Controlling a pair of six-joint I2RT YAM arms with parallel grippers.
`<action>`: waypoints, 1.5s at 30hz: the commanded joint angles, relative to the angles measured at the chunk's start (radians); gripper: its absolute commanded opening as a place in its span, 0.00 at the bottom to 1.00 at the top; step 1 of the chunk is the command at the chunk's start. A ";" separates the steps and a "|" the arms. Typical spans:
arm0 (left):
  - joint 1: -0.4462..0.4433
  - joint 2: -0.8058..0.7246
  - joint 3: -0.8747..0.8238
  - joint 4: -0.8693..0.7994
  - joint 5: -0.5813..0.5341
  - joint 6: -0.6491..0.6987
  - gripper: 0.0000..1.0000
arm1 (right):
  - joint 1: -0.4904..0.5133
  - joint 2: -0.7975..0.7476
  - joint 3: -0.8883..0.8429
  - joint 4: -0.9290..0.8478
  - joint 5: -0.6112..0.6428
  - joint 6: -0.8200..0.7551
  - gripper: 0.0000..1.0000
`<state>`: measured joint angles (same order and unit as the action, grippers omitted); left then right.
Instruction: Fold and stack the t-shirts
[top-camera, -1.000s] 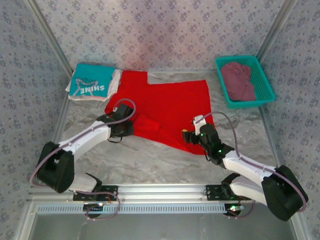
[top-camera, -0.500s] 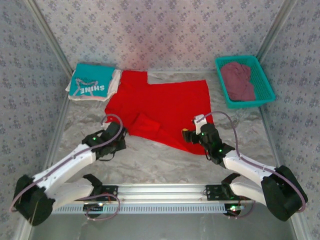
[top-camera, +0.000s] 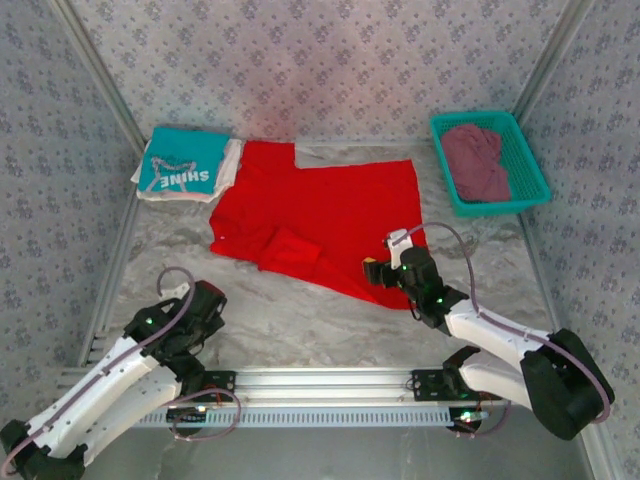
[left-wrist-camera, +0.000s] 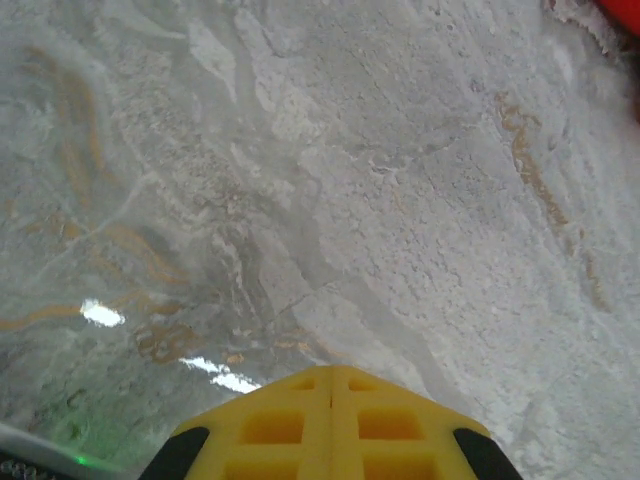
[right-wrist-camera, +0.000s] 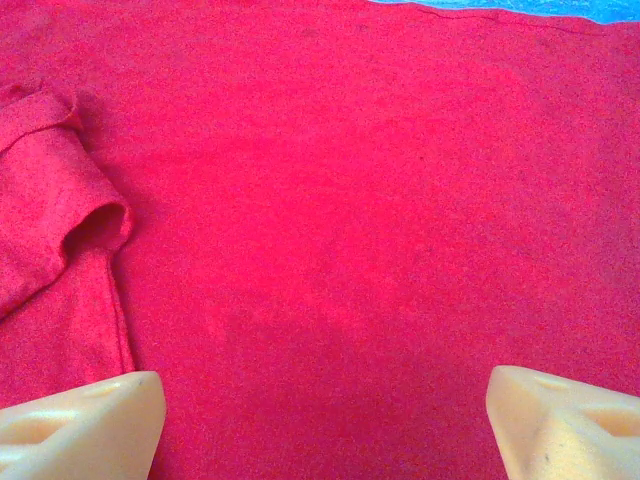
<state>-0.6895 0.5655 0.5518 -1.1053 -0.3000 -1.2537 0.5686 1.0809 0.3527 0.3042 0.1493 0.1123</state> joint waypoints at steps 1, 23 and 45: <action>-0.005 -0.018 0.079 -0.197 0.014 -0.151 0.00 | -0.005 -0.002 0.033 -0.003 0.008 0.006 0.86; -0.032 1.095 0.703 0.310 -0.031 0.735 0.43 | -0.018 -0.072 0.006 -0.031 0.024 0.012 0.86; 0.065 1.200 0.535 0.480 0.031 0.743 0.41 | -0.035 -0.082 0.002 -0.036 0.009 0.021 0.87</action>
<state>-0.6300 1.7618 1.1103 -0.6460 -0.2764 -0.4984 0.5407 1.0142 0.3523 0.2760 0.1532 0.1162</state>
